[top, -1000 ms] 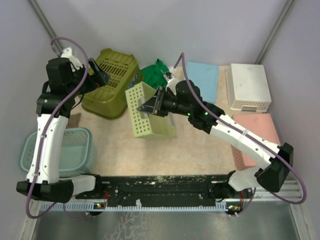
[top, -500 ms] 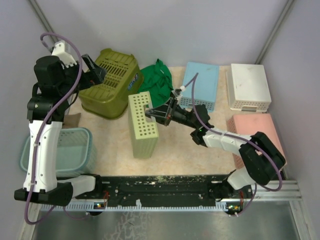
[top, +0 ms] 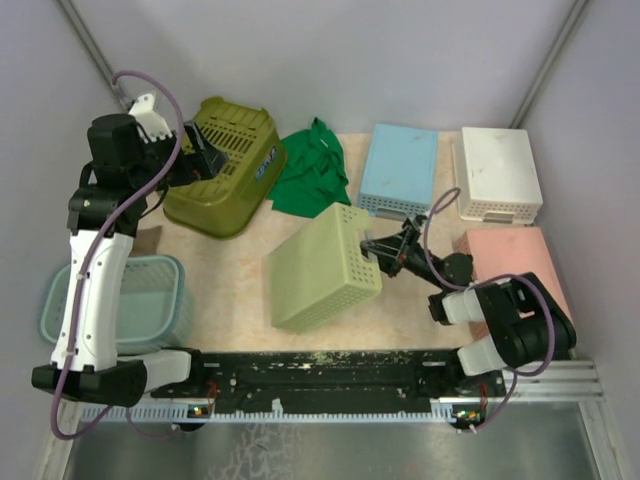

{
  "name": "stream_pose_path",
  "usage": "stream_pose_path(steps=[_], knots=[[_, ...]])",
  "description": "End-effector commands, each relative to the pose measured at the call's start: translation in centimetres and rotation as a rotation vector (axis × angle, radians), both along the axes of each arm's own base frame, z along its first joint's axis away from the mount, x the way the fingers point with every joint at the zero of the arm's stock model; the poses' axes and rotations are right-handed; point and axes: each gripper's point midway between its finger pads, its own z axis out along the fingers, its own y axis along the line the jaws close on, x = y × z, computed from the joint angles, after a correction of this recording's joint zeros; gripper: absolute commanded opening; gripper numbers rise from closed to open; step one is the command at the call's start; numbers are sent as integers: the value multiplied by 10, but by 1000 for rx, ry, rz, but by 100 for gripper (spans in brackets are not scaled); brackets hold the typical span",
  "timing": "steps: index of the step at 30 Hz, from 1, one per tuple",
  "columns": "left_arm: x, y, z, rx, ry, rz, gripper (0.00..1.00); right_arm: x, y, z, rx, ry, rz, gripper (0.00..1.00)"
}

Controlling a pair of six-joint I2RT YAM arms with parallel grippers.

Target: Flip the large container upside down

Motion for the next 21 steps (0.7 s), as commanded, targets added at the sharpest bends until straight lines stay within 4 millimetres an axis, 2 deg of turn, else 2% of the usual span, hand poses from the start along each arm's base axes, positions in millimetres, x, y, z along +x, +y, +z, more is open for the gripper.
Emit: stream_pose_path(steps=[1,5,7,9,11,13,15,21], knots=[[2,-10,-6,-33,-5,-57,98,-19,-40,-6,-63,-155,-47,21],[6,-11,-19,-29,25,-65,99,-3,-69,-31,-213,-148,-122,42],[7,-13,-26,-31,46,-74,99,12,-81,-53,-331,-70,-136,52],[6,-15,-31,-37,59,-83,99,27,-96,-67,-533,-52,-182,67],[7,-14,-34,-35,64,-76,99,38,-126,-86,-889,-34,-262,79],[8,-13,-37,-32,70,-70,99,47,-163,-88,-1158,-3,-340,83],[9,-13,-40,-33,74,-67,99,51,-195,-87,-1341,57,-412,84],[13,-15,-56,-44,108,-68,100,50,-233,-77,-1488,130,-591,87]])
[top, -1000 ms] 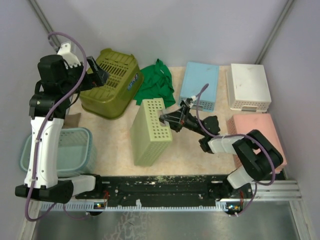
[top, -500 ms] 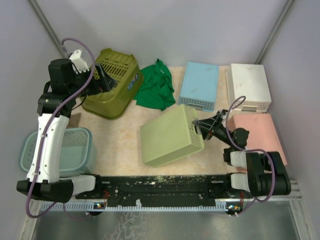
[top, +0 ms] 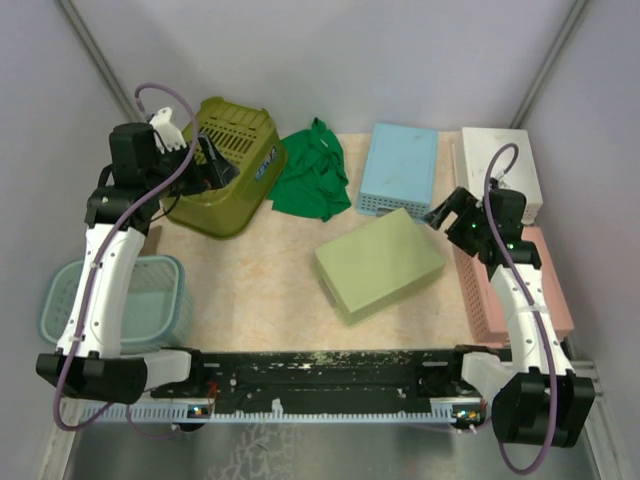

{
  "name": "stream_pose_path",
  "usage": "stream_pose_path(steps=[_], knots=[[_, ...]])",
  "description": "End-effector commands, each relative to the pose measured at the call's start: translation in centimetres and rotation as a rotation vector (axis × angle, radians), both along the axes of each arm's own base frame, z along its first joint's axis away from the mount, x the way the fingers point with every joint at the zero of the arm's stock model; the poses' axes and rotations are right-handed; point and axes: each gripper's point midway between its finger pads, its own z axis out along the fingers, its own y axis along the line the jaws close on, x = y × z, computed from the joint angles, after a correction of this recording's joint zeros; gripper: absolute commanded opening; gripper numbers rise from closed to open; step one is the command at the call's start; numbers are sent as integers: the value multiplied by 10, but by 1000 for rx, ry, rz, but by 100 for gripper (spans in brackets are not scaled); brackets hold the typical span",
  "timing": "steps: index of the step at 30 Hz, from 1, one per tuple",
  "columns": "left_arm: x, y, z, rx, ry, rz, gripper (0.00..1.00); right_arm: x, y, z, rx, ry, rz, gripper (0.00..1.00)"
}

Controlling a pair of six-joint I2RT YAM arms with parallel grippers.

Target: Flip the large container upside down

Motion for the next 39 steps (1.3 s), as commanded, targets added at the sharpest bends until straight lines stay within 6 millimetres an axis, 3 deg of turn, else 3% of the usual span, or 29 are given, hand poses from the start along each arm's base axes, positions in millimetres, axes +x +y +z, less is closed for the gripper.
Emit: stream_pose_path(steps=[1,6,9,12,19,25,28,32,36,39], knots=[[6,-4,-7,-20,1,-16,100,-36,-47,-32,-241,172,-141,87],[6,-8,-15,44,14,1,99,-38,-41,-18,-258,117,-115,87],[-1,-35,-22,217,-3,25,99,-37,-24,-6,-337,75,-127,88],[-11,-46,-30,286,57,31,99,-34,27,2,-395,18,-21,89],[-29,-37,-26,230,23,64,99,-39,158,-3,-713,-31,230,91],[-44,34,-41,282,161,296,100,-22,234,-37,-782,-26,428,92],[-55,48,-39,204,169,334,100,-8,262,-55,-790,-21,477,92],[-66,52,-49,206,207,346,100,3,278,-73,-830,8,498,92],[-82,78,-59,298,248,447,100,4,260,-89,-931,58,458,93],[-98,96,-69,375,300,511,100,-1,245,-87,-962,68,431,95]])
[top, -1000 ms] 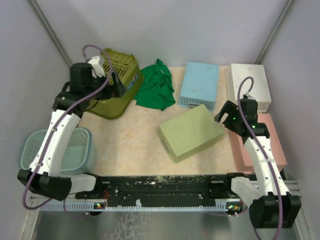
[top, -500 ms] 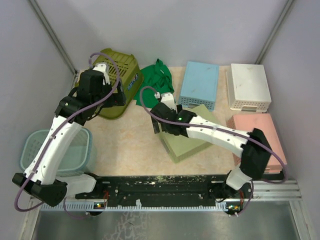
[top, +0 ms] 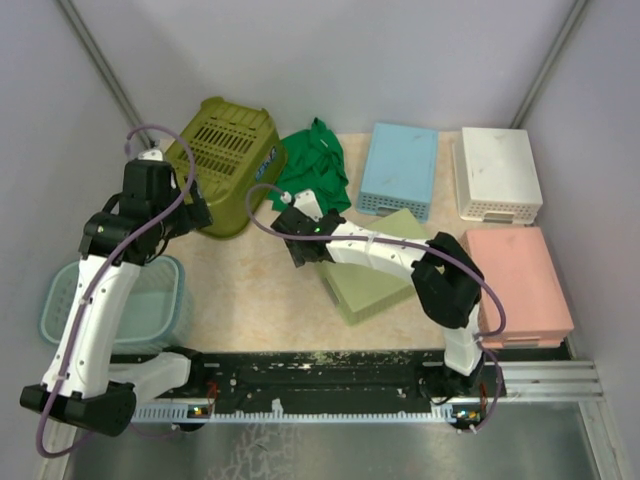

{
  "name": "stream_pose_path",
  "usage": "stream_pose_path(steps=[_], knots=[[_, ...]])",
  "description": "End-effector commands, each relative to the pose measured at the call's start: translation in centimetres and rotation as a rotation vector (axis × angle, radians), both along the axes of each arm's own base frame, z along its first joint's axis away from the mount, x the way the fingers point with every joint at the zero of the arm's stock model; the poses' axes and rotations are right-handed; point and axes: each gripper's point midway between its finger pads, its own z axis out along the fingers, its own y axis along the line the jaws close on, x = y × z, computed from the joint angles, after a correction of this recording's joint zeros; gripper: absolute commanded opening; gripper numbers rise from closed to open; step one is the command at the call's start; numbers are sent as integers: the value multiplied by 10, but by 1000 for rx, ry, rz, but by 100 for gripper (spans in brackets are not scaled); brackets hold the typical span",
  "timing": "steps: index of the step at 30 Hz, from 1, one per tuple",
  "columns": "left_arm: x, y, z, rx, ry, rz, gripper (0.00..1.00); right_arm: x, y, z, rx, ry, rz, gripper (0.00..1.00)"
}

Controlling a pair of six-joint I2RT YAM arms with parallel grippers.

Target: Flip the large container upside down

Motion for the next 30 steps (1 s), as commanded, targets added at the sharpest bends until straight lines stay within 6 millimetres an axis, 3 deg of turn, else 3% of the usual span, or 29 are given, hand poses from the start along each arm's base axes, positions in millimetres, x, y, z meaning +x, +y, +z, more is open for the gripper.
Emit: stream_pose_path(steps=[1,4,9,10,16,20,26,30], knots=[[-33,35,-24,126,123,135,100,2,-19,20,-32,-60,-47,95],[-51,49,-41,185,187,179,100,-9,-20,25,33,-36,-36,95],[-58,40,-68,138,224,148,100,-26,-13,39,206,-21,-4,95],[-59,39,-74,127,230,151,100,-29,-14,53,256,-43,-5,95],[-60,29,-121,58,256,173,90,-38,-43,102,421,-186,-51,94],[-58,22,-128,26,285,171,86,-36,-72,115,442,-234,-121,93],[-49,-13,-143,-143,296,97,63,-23,-115,119,423,-252,-228,93],[-36,-39,-146,-275,221,23,37,-30,-115,117,467,-243,-213,93]])
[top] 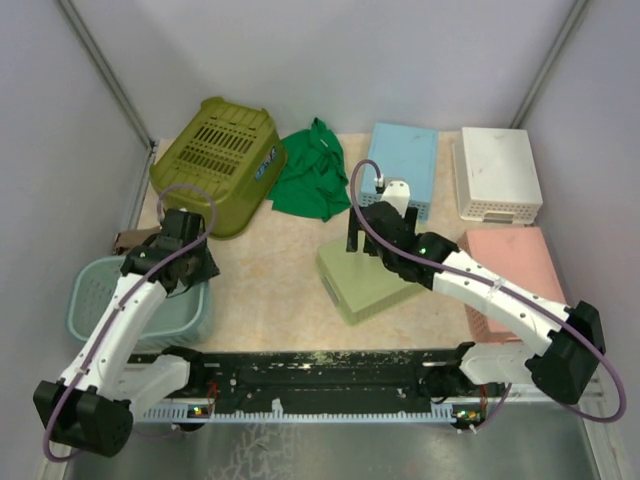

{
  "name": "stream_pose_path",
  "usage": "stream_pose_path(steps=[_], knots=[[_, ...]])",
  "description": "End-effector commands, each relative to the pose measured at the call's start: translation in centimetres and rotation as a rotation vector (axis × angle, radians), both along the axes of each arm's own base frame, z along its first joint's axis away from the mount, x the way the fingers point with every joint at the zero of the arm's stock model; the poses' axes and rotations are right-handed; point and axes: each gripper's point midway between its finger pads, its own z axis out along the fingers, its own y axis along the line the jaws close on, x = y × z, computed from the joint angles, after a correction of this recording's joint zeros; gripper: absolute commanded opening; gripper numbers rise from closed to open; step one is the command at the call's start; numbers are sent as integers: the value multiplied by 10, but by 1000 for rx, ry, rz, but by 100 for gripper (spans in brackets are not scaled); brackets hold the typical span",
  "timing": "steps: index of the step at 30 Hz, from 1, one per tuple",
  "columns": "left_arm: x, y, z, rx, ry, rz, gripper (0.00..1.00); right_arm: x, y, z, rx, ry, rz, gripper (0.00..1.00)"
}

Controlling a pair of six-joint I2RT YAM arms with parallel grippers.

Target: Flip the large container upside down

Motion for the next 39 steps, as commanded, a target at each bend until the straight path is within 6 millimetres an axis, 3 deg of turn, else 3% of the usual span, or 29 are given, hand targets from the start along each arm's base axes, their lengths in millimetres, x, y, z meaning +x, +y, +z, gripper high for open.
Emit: stream_pose_path(steps=[1,3,7,9,13,16,18,22,28,33,39], knots=[[18,-42,6,-231,-99,-49,31,-6,-2,9,71,-29,-2,93],[21,-56,14,-291,-110,-65,16,-8,-1,-2,74,-6,-2,92],[33,-96,48,-392,-192,-136,7,-11,9,-28,90,70,14,92],[37,-120,68,-482,-219,-185,0,-11,12,-32,93,88,8,92],[34,-162,111,-712,-292,-268,0,-4,10,-30,113,76,-10,92],[32,-178,150,-846,-367,-334,0,4,-3,-29,133,77,-47,92],[32,-188,165,-899,-389,-387,0,9,-15,-27,147,70,-76,92],[26,-203,168,-965,-329,-461,0,13,-34,-14,138,24,-127,92],[17,-214,189,-1126,-335,-498,0,12,-53,-2,101,-16,-163,92],[12,-216,195,-1217,-324,-511,0,14,-54,-1,99,-17,-162,92],[15,-208,186,-1189,-331,-465,0,13,-51,-2,109,-13,-149,92]])
